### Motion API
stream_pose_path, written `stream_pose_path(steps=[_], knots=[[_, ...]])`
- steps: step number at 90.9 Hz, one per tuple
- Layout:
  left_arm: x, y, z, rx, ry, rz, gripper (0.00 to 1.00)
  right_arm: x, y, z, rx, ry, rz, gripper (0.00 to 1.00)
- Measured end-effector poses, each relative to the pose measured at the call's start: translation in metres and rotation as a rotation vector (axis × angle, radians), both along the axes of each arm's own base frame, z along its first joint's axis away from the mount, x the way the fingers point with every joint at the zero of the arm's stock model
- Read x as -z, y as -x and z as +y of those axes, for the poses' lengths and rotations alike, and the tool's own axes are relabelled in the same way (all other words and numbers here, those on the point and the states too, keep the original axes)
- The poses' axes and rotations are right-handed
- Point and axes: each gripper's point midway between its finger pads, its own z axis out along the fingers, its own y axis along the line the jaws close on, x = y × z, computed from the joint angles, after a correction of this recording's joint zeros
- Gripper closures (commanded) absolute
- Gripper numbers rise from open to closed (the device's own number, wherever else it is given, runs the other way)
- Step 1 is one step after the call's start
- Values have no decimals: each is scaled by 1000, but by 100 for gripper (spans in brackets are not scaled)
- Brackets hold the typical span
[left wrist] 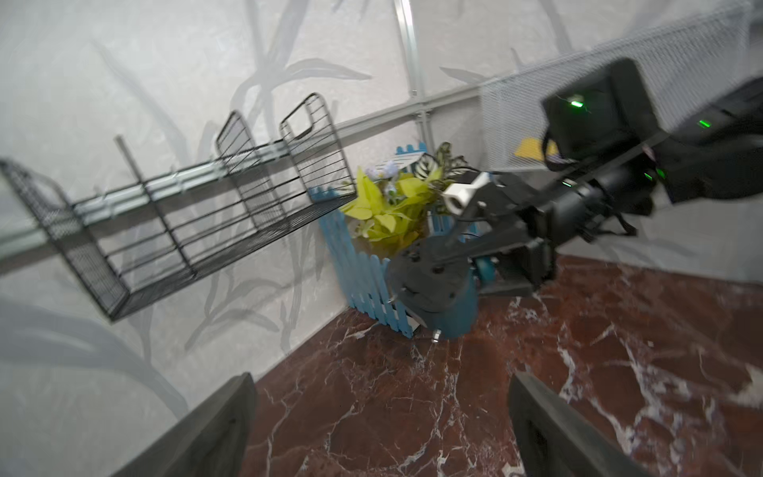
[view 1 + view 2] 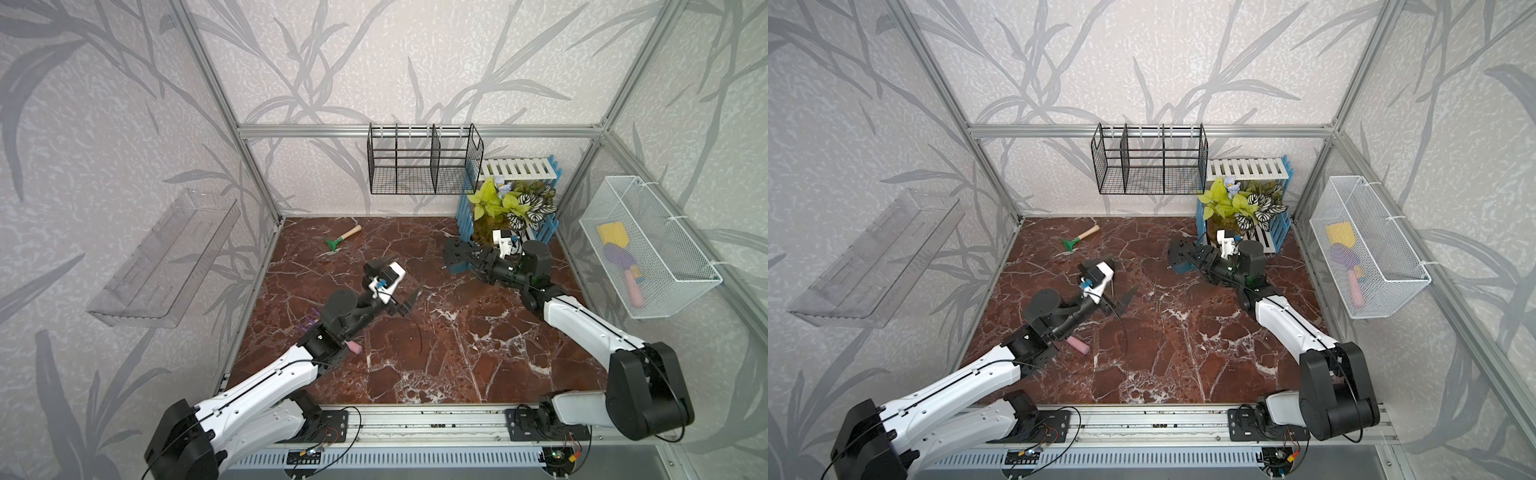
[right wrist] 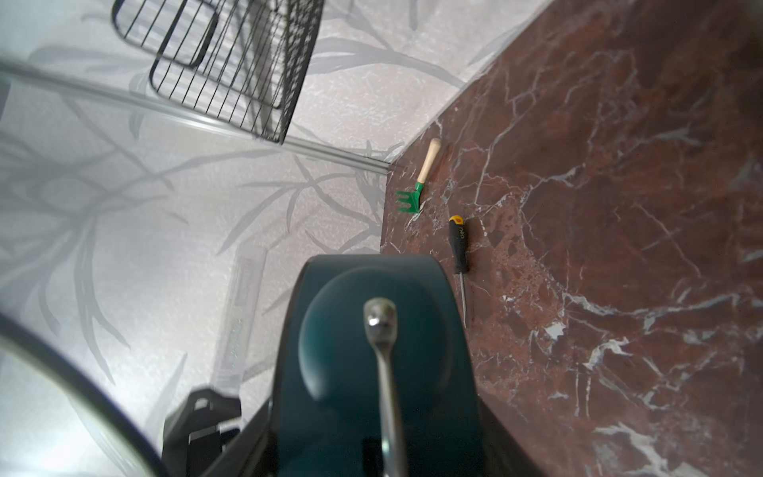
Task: Remove the battery from the alarm
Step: Remove the cover from the alarm.
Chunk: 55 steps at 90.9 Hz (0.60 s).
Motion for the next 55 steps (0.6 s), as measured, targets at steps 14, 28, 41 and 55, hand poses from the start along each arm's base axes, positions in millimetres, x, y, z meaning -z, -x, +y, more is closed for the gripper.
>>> stream_pose_path(steps=[14,28,41,55], knots=[[34,-39,14,47,411,405,16,16,18,5,-100,113,-135,62],[91,-48,-24,178,469,773,24,26,27,8,-169,161,-176,62],[98,-51,-49,288,419,883,23,28,34,11,-217,173,-201,62],[107,-42,-64,380,400,951,24,31,40,13,-247,191,-206,62]])
